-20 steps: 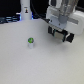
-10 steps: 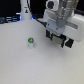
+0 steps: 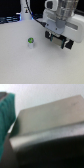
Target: Open the kcup holder, insert the kcup into the holder, and close the kcup holder
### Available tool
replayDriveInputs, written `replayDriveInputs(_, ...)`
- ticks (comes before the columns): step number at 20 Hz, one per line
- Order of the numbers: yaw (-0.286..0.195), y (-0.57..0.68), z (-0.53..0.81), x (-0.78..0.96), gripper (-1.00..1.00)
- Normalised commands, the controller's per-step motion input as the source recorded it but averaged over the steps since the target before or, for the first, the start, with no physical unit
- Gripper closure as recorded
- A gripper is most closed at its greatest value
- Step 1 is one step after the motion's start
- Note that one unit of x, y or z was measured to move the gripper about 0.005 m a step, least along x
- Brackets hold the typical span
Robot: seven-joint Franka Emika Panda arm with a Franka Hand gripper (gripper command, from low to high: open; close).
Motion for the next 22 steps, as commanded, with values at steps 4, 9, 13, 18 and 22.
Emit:
replayDriveInputs(4, -0.187, -0.34, 0.38, 0.03, -1.00)
replayDriveInputs(9, -0.279, -0.39, 0.30, -0.09, -1.00)
replayDriveInputs(13, -0.279, -0.42, 0.24, -0.19, -1.00)
replayDriveInputs(18, -0.258, -0.38, 0.07, -0.35, -1.00)
replayDriveInputs(22, -0.251, -0.40, -0.04, -0.35, -1.00)
